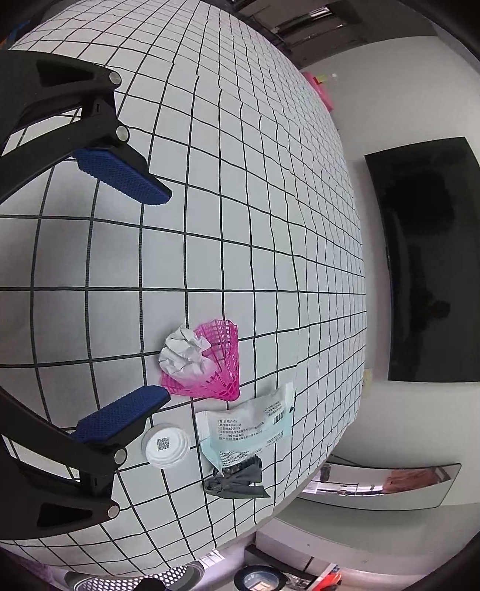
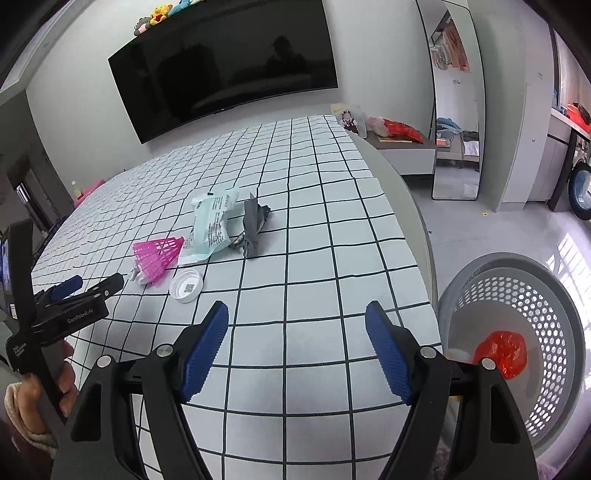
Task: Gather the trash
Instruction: 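Move the left tool toward the crumpled white tissue by the pink shuttlecock, then close the left tool on the crumpled white tissue and lift it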
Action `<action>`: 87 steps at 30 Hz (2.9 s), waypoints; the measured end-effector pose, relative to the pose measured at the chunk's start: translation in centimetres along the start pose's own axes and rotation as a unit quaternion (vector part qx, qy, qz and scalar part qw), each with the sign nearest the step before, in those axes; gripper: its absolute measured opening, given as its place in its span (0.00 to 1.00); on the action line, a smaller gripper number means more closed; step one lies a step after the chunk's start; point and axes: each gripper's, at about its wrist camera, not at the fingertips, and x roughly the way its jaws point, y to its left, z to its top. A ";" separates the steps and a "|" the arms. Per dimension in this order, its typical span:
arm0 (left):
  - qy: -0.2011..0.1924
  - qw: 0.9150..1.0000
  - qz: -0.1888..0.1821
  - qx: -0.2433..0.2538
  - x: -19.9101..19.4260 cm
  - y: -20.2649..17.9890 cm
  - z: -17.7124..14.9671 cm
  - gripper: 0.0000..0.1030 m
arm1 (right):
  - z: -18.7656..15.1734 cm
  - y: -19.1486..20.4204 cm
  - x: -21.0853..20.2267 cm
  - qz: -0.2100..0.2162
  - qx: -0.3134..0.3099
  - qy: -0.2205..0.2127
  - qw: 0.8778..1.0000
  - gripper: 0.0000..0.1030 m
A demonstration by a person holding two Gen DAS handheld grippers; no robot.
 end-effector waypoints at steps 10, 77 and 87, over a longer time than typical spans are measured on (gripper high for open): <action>0.024 0.999 -0.019 -0.008 2.5 0.0 0.5 0.94 | 0.5 0.4 1.6 0.001 -0.001 0.014 1.000 0.71; 0.028 0.996 -0.083 0.026 3.1 -1.6 2.4 0.44 | 0.5 2.2 2.7 0.033 -0.018 0.029 0.999 0.71; 0.034 0.994 -0.100 0.028 3.2 -2.4 2.3 0.29 | 0.5 1.6 2.8 0.039 -0.009 0.030 0.999 0.71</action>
